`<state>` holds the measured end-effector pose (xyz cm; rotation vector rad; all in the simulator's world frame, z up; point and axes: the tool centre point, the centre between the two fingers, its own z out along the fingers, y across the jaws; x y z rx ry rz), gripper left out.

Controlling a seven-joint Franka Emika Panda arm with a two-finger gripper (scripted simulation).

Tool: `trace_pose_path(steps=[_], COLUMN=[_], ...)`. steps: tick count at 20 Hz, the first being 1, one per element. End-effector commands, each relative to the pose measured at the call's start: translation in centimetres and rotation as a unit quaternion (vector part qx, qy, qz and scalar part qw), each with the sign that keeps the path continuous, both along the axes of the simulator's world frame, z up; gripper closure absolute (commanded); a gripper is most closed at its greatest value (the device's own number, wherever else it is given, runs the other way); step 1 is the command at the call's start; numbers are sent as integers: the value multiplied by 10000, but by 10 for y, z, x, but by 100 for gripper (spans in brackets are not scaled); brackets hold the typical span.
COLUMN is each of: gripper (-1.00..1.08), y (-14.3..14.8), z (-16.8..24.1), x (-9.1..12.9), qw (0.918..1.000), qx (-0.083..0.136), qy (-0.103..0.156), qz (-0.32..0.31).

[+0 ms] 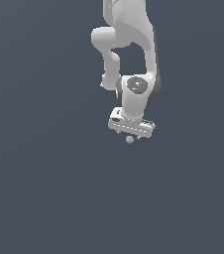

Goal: Pick up the object and move it to a goal position.

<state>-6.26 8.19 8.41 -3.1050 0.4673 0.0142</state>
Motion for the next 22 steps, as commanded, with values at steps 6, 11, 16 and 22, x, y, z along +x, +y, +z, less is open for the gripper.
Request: trace_pose_path(steps=[6,11,16,22], gripper=[-92,-92,-92,-92], y=[13,14,14,14], z=[-11,-13,-20,-46], x=[-12,-14,-14,-15], qw=[9996,9996,9996,9995], qx=[-14,-15,-15,-16], qy=[-38,-39,-39,-41], qz=[-270,-287,-290,-299])
